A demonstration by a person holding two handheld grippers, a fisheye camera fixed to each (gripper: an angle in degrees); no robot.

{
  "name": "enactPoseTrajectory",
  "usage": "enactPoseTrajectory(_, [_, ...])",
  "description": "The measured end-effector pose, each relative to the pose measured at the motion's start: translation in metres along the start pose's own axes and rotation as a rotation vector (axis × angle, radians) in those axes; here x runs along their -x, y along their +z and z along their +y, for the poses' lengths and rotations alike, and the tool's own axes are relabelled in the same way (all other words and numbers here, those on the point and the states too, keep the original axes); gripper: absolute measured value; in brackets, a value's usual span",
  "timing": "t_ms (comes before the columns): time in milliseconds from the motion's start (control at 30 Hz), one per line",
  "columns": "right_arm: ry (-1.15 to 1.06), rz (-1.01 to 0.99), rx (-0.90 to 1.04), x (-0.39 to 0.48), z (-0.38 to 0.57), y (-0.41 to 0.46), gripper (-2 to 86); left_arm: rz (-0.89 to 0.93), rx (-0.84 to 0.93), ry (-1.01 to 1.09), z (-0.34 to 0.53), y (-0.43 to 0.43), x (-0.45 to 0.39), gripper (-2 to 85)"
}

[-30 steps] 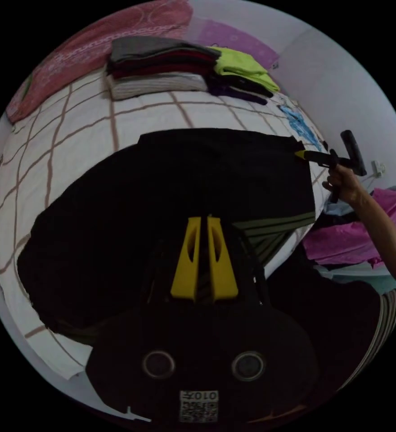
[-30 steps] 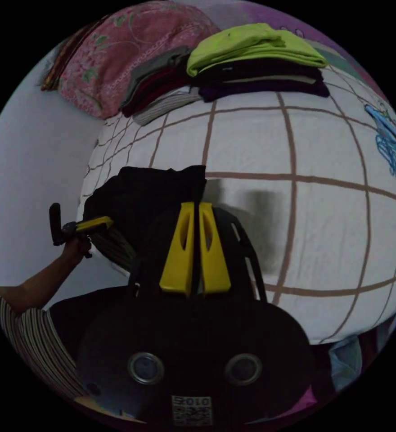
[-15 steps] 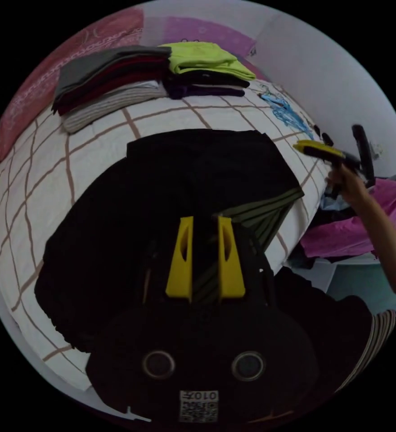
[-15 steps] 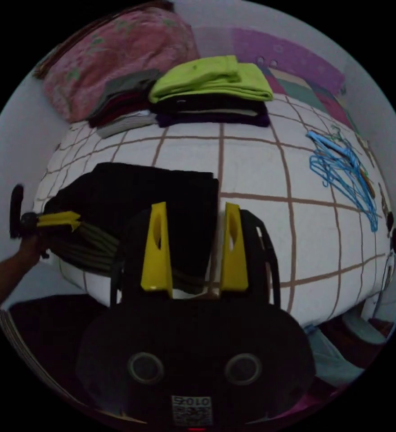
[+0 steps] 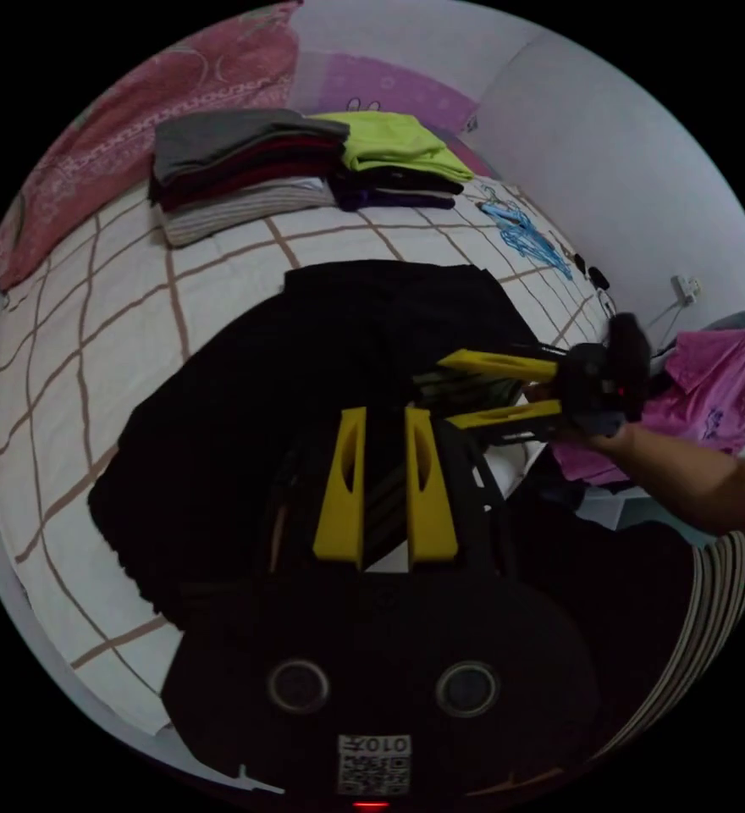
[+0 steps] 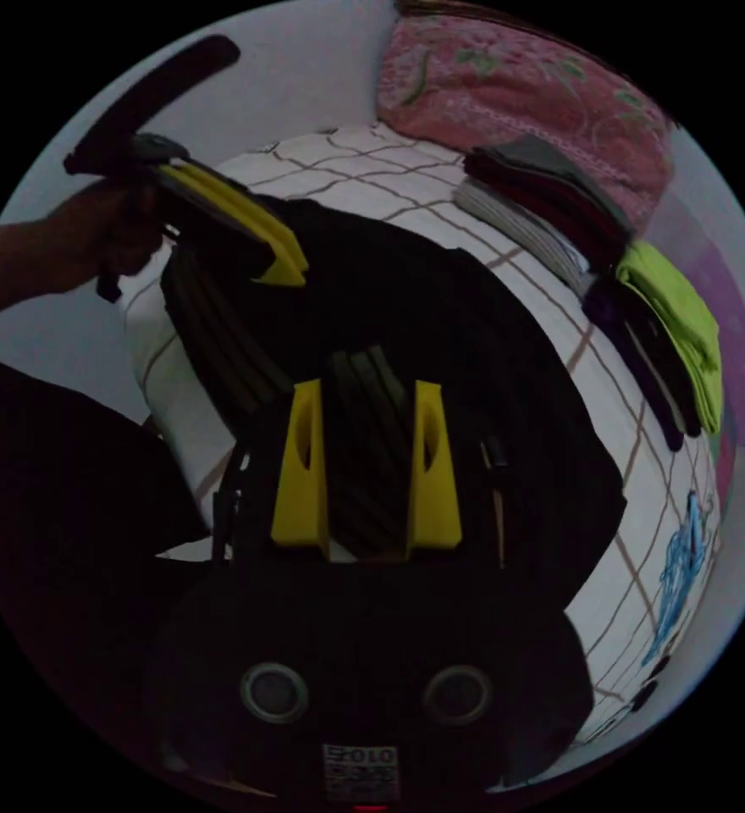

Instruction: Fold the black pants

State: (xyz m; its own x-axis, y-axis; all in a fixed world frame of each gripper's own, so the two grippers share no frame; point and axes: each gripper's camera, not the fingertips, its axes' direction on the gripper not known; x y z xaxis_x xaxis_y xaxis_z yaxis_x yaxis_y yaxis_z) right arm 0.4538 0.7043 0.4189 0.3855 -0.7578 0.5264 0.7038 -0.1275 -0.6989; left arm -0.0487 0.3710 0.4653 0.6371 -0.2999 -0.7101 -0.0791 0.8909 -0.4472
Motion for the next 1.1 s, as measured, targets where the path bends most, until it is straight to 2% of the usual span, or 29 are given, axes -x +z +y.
enactPoseTrajectory(100, [-0.078,0.050,0.083,0.014,-0.006,0.020,10.3,-0.011,-0.003,-0.019,0.008,-0.006,0.008,6.4])
enactPoseTrajectory(167, [-0.037,0.040,0.082,0.012,-0.005,0.017,7.9,-0.020,0.002,-0.033,0.012,-0.004,0.014,6.1])
enactPoseTrajectory(300, [0.201,-0.074,0.007,-0.021,0.012,-0.011,4.6,-0.003,0.004,-0.041,0.012,0.002,0.017,5.9])
enactPoseTrajectory(433, [0.423,-0.091,-0.124,-0.068,0.041,-0.061,3.9,0.013,0.011,-0.006,-0.003,0.014,0.010,5.8])
enactPoseTrajectory(600, [0.570,-0.036,-0.331,-0.105,0.064,-0.134,3.8,0.039,0.005,0.046,-0.027,0.025,-0.003,5.7])
enactPoseTrajectory(767, [0.464,0.048,-0.471,-0.076,0.057,-0.165,3.7,0.045,0.008,0.112,-0.051,0.032,-0.015,5.6])
enactPoseTrajectory(867, [0.367,-0.022,-0.376,-0.045,0.040,-0.120,3.7,0.028,0.024,0.113,-0.057,0.034,-0.015,5.6])
enactPoseTrajectory(1000, [0.253,-0.075,-0.049,-0.010,0.026,-0.019,3.8,-0.002,0.037,0.104,-0.056,0.034,-0.012,5.5])
enactPoseTrajectory(1100, [0.183,-0.097,0.003,0.006,0.028,0.000,3.9,-0.013,0.027,0.080,-0.049,0.029,-0.007,5.5])
